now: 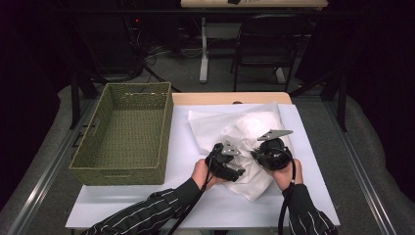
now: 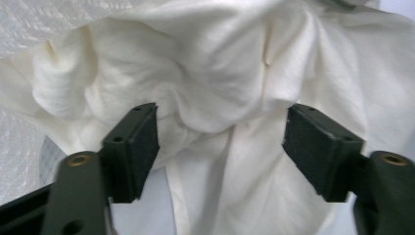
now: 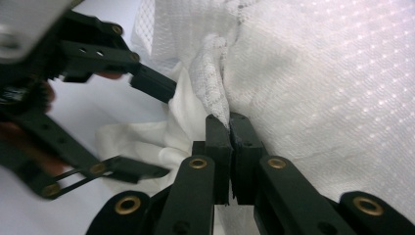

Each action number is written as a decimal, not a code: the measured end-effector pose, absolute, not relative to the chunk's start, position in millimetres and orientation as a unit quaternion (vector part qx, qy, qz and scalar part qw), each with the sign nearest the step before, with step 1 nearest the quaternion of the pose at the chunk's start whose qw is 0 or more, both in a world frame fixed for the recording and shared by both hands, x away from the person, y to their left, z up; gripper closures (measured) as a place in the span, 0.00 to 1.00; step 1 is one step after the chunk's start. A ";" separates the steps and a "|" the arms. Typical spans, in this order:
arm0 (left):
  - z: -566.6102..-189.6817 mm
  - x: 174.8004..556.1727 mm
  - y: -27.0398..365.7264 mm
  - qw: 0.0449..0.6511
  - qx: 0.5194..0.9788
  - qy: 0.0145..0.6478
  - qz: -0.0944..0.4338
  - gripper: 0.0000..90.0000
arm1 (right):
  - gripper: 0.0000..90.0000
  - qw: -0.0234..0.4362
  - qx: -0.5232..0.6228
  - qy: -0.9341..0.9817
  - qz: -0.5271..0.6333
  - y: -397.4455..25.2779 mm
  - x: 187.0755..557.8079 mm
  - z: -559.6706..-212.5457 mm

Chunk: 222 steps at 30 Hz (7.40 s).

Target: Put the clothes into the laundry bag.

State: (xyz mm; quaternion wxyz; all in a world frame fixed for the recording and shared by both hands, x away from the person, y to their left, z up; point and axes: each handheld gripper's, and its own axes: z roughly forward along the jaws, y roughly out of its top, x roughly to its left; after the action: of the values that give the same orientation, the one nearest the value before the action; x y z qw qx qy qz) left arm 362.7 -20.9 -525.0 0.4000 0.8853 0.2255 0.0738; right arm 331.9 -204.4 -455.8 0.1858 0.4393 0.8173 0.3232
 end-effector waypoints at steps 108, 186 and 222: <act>-497.3 384.0 -36.3 0.508 0.815 0.243 0.137 0.94 | 0.99 0.168 0.437 0.792 0.391 -206.9 322.0 -438.8; -490.1 374.6 -22.6 0.411 0.883 0.179 0.135 0.38 | 0.98 0.166 0.462 0.804 0.336 -224.9 340.5 -465.4; -502.7 394.4 -36.4 0.422 0.880 0.202 0.087 0.43 | 0.99 0.189 0.468 0.807 0.306 -222.9 346.6 -473.8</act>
State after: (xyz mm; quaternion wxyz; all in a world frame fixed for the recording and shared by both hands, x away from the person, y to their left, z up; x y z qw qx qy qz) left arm 394.4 -36.4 -502.7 0.4217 0.8796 0.2021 0.0868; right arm 346.6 -222.9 -473.8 0.1886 0.4681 0.8073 0.3059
